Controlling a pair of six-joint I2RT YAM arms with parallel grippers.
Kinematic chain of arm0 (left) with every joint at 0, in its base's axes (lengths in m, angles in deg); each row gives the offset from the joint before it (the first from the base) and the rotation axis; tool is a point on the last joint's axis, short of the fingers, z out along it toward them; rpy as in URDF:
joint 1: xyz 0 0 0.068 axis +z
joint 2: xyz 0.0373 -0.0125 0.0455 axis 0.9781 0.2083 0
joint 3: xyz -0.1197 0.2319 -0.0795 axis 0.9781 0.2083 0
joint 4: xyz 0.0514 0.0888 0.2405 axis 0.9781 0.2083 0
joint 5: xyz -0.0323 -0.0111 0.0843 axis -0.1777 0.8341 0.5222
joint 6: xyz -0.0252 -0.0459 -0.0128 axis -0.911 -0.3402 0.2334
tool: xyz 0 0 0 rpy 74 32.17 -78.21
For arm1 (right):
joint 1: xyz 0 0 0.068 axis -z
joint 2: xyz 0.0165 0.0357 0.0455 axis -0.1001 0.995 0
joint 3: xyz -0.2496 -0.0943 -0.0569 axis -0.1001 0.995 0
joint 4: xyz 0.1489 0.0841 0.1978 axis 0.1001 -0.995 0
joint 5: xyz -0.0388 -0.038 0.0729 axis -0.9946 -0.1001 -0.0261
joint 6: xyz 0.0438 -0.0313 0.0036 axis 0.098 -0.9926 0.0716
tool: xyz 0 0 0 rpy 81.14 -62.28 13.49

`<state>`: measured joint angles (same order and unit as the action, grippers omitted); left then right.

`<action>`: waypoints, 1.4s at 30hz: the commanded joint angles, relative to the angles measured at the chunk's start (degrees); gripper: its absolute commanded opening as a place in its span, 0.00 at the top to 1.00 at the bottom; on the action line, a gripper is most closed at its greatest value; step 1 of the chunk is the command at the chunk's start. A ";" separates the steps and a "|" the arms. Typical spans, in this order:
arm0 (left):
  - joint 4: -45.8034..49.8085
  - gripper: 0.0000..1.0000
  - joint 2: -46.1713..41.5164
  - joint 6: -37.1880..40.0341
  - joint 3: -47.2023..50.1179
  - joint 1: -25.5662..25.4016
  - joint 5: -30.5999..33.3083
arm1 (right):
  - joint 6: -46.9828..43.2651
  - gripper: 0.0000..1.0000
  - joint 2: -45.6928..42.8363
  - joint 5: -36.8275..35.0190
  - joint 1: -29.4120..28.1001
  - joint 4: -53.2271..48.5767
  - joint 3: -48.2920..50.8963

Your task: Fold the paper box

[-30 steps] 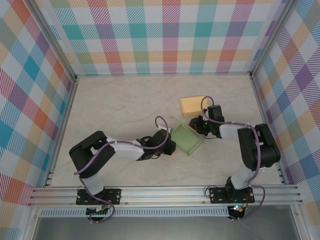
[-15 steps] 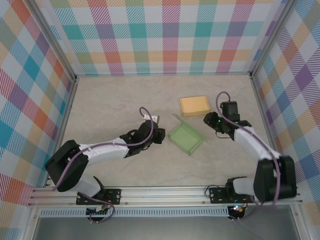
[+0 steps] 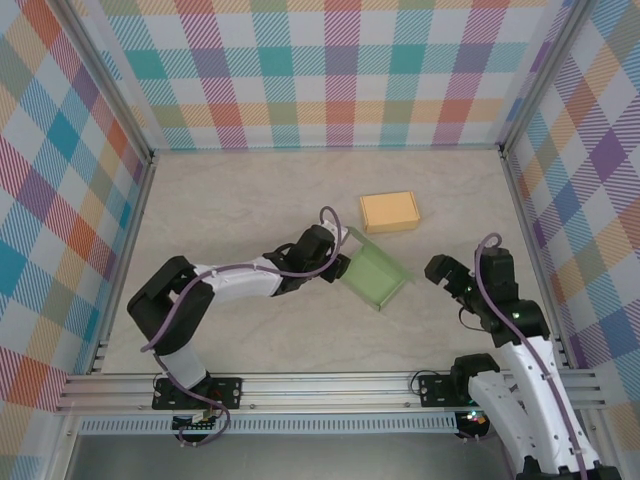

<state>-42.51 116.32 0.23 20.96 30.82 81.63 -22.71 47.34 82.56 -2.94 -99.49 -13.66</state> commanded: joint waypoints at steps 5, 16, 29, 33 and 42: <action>-1.45 0.46 4.30 5.33 -2.40 -0.88 -1.03 | 1.03 0.00 0.11 2.78 -0.03 -3.37 -1.33; -3.24 0.61 7.91 -0.51 -2.30 -3.79 11.98 | 0.33 0.00 3.79 5.61 -0.01 1.37 -0.77; 11.00 0.85 5.71 -21.93 -3.43 -5.23 30.19 | -3.84 0.00 8.48 8.38 -0.02 2.16 -2.74; 14.33 0.85 4.17 -27.91 -2.45 -6.01 31.35 | -5.74 0.00 11.42 10.14 -0.03 4.48 -3.35; 14.10 0.50 -2.91 -28.03 -0.27 -7.52 25.99 | -11.98 0.00 16.78 16.24 -0.10 10.98 -4.33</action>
<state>-29.40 118.09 -26.85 19.48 23.69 109.10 -31.24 63.33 95.50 -2.94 -92.14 -16.06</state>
